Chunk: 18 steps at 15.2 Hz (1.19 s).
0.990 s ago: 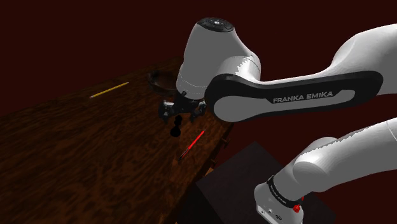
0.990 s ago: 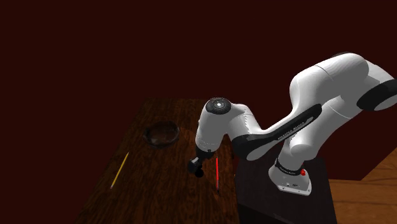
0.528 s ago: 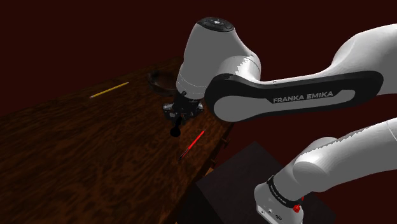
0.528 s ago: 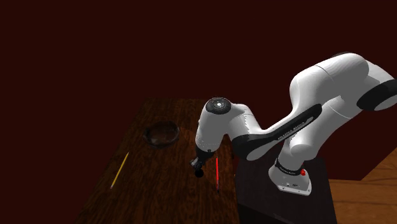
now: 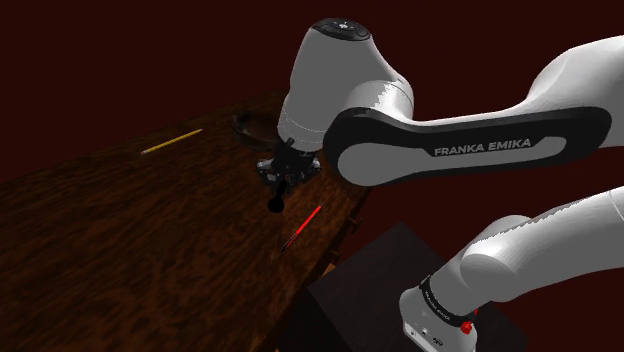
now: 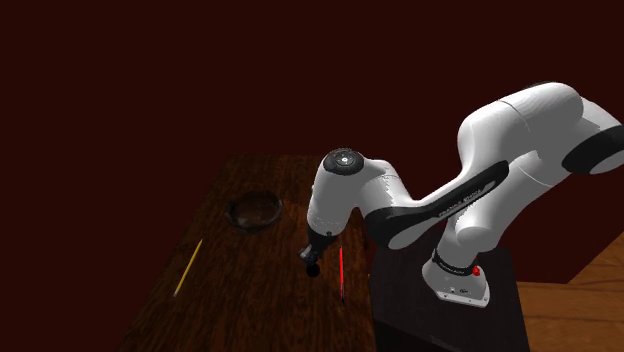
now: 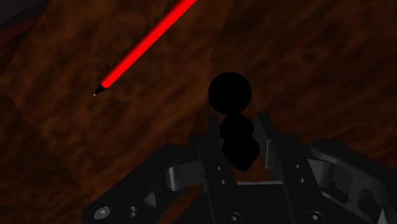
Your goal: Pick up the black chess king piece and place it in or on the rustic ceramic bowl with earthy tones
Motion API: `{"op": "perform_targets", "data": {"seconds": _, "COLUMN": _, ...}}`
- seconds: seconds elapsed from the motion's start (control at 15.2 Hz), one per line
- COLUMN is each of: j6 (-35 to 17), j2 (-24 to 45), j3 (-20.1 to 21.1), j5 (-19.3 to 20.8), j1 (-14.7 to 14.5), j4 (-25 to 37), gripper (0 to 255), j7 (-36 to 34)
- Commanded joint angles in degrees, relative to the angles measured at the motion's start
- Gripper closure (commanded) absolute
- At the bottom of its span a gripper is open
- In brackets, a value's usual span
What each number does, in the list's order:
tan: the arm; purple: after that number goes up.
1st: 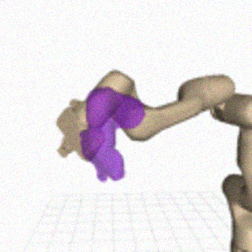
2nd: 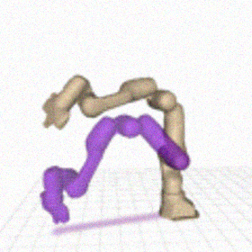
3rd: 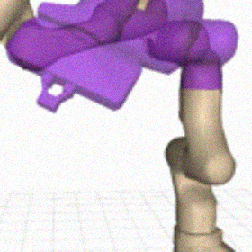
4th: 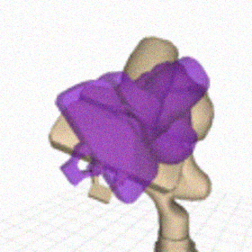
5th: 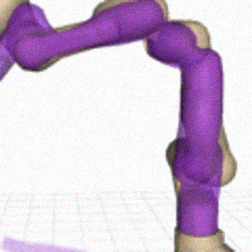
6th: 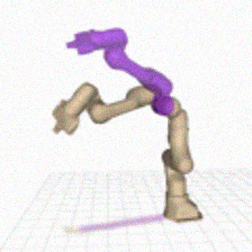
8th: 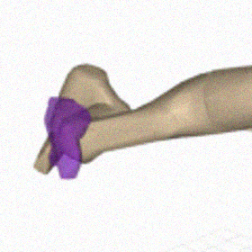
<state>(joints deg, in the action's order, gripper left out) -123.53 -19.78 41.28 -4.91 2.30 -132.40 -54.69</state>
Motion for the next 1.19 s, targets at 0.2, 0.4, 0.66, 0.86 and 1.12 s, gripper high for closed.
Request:
{"op": "perform_targets", "data": {"seconds": 0.2, "j6": 4.02, "j2": -1.32, "j3": -1.12, "j5": -0.53, "j1": -0.25, "j4": 2.86, "gripper": 255, "j7": 0.97}}
{"op": "perform_targets", "data": {"seconds": 0.4, "j6": 6.38, "j2": -1.9, "j3": -1.7, "j5": -0.71, "j1": -0.32, "j4": 4.7, "gripper": 255, "j7": 1.42}}
{"op": "perform_targets", "data": {"seconds": 0.66, "j6": 9.48, "j2": -2.47, "j3": -2.37, "j5": -0.81, "j1": -0.32, "j4": 7.3, "gripper": 255, "j7": 1.93}}
{"op": "perform_targets", "data": {"seconds": 0.86, "j6": 11.79, "j2": -2.73, "j3": -2.82, "j5": -0.8, "j1": -0.27, "j4": 9.38, "gripper": 255, "j7": 2.23}}
{"op": "perform_targets", "data": {"seconds": 1.12, "j6": 14.84, "j2": -2.88, "j3": -3.33, "j5": -0.69, "j1": -0.15, "j4": 12.3, "gripper": 255, "j7": 2.55}}
